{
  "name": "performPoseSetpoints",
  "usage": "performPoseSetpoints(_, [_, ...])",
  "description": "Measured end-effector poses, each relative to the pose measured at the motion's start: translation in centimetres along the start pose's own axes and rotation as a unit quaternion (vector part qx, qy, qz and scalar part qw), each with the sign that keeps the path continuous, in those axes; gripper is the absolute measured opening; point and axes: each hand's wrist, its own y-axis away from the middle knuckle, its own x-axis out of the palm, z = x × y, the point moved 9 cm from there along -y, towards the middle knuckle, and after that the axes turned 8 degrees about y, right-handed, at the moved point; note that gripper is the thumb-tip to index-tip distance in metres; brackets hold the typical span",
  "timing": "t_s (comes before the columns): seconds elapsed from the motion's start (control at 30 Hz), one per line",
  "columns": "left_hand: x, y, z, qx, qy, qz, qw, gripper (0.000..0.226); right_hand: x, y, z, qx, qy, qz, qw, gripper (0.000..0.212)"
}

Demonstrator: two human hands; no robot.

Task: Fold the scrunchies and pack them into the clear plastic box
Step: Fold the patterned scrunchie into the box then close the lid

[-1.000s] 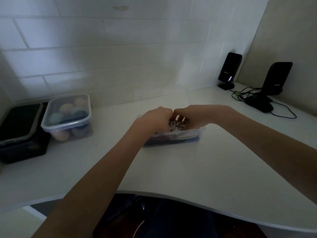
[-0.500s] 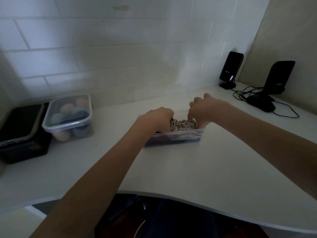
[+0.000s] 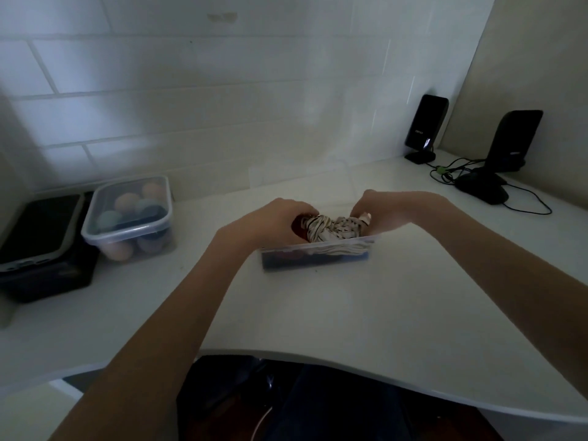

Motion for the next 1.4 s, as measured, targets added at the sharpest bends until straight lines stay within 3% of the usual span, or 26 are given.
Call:
performPoseSetpoints(0.13, [-0.9, 1.9, 0.6, 0.018, 0.061, -0.017, 0.998, 0.045, 1.5, 0.5, -1.0, -0.022, -0.217, 0.068, 0.974, 0.039])
performPoseSetpoints(0.2, [-2.4, 2.9, 1.2, 0.031, 0.123, -0.103, 0.987, 0.039, 1.5, 0.9, -2.0, -0.028, -0.305, 0.074, 0.949, 0.039])
performPoseSetpoints(0.27, [-4.0, 4.0, 2.4, 0.018, 0.126, -0.226, 0.966, 0.045, 0.9, 1.0, -3.1, -0.028, -0.395, 0.026, 0.918, 0.028])
performPoseSetpoints(0.33, [-4.1, 4.7, 4.4, -0.046, 0.188, -0.307, 0.932, 0.054, 0.5, 0.7, -4.3, 0.04, -0.525, -0.076, 0.847, 0.028])
performPoseSetpoints(0.4, [-2.2, 4.5, 6.5, -0.123, 0.361, -0.316, 0.869, 0.058, 1.5, 0.2, -4.7, 0.134, -0.607, -0.157, 0.767, 0.044])
performPoseSetpoints(0.47, [0.2, 3.8, 7.5, -0.163, 0.512, -0.301, 0.788, 0.057, 3.4, -0.3, -3.1, 0.174, -0.661, -0.167, 0.71, 0.058])
performPoseSetpoints(0.57, [0.8, 3.6, 7.5, -0.156, 0.599, -0.324, 0.715, 0.038, 4.6, -0.4, -1.0, 0.143, -0.776, -0.16, 0.594, 0.061])
performPoseSetpoints(0.63, [0.2, 3.6, 7.6, -0.139, 0.612, -0.352, 0.694, 0.037, 4.5, -0.5, -1.0, 0.1, -0.824, -0.176, 0.53, 0.06])
performPoseSetpoints(0.77, [0.3, 3.5, 7.8, -0.143, 0.603, -0.349, 0.703, 0.058, 4.9, -0.8, -1.1, 0.075, -0.874, -0.199, 0.437, 0.05])
performPoseSetpoints(0.83, [0.8, 3.5, 7.9, -0.155, 0.628, -0.334, 0.686, 0.066, 5.1, -0.7, -1.2, 0.081, -0.876, -0.205, 0.43, 0.051])
performPoseSetpoints(0.93, [1.2, 3.6, 8.0, -0.154, 0.654, -0.302, 0.676, 0.062, 5.0, -0.3, -1.1, 0.071, -0.871, -0.174, 0.454, 0.044])
performPoseSetpoints(1.03, [1.4, 3.8, 7.5, -0.137, 0.657, -0.248, 0.698, 0.035, 4.7, 0.5, -1.2, 0.029, -0.828, -0.147, 0.541, 0.025])
performPoseSetpoints(1.1, [1.1, 4.1, 7.1, -0.113, 0.665, -0.21, 0.708, 0.012, 4.8, 0.8, -1.1, -0.006, -0.799, -0.13, 0.587, 0.025])
performPoseSetpoints(1.23, [1.0, 4.2, 6.1, -0.084, 0.638, -0.132, 0.754, 0.055, 5.2, 0.8, -1.1, 0.009, -0.815, -0.112, 0.569, 0.041])
performPoseSetpoints(1.3, [0.8, 4.3, 6.2, -0.066, 0.62, -0.141, 0.769, 0.063, 5.4, 0.8, -1.1, 0.021, -0.817, -0.11, 0.566, 0.041])
performPoseSetpoints(1.4, [0.5, 4.7, 6.5, -0.057, 0.61, -0.157, 0.775, 0.064, 5.8, 1.1, -1.5, 0.036, -0.794, -0.118, 0.595, 0.039])
